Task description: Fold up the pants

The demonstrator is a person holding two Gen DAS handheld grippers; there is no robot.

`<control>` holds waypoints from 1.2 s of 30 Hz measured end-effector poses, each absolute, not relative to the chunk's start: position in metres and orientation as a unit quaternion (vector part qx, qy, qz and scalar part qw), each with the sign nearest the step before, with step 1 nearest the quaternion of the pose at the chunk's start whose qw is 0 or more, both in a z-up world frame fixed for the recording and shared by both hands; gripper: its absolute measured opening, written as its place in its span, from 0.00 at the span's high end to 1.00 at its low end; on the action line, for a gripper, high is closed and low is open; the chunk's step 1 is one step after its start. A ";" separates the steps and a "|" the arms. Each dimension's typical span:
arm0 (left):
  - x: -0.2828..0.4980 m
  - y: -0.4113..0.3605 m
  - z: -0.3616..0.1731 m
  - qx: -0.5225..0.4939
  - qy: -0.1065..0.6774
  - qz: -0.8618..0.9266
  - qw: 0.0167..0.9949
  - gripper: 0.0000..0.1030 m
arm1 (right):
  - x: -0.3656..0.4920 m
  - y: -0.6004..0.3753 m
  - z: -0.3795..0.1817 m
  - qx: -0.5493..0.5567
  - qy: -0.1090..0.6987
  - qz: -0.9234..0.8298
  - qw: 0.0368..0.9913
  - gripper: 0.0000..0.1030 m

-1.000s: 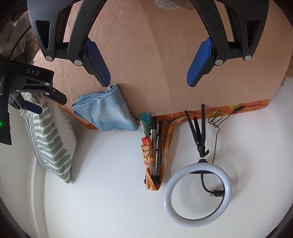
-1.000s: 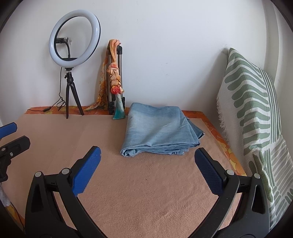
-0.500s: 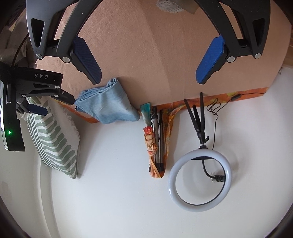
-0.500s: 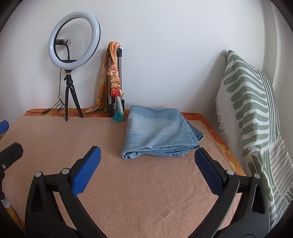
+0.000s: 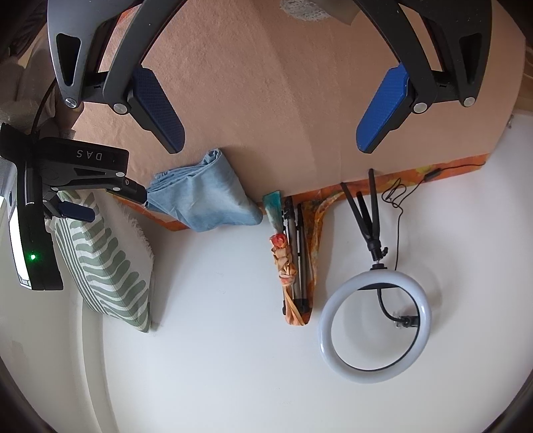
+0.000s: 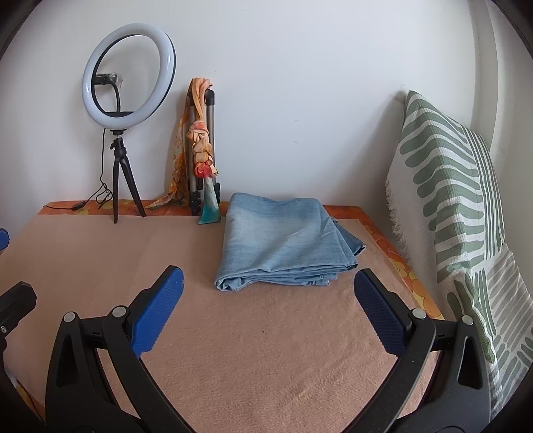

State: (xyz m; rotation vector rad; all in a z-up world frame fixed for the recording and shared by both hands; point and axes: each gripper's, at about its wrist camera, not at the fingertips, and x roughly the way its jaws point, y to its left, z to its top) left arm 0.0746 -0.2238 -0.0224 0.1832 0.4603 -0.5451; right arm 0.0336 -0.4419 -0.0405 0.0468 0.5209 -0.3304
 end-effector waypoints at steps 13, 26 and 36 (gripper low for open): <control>0.078 -0.225 -0.026 0.088 0.233 -0.263 0.932 0.01 | 0.035 -0.444 -0.042 0.024 0.259 -0.164 0.952 0.00; 0.079 -0.224 -0.026 0.085 0.236 -0.261 0.932 0.01 | 0.036 -0.444 -0.044 0.028 0.261 -0.163 0.951 0.00; 0.081 -0.225 -0.027 0.085 0.240 -0.260 0.932 0.01 | 0.036 -0.444 -0.045 0.027 0.261 -0.162 0.951 0.00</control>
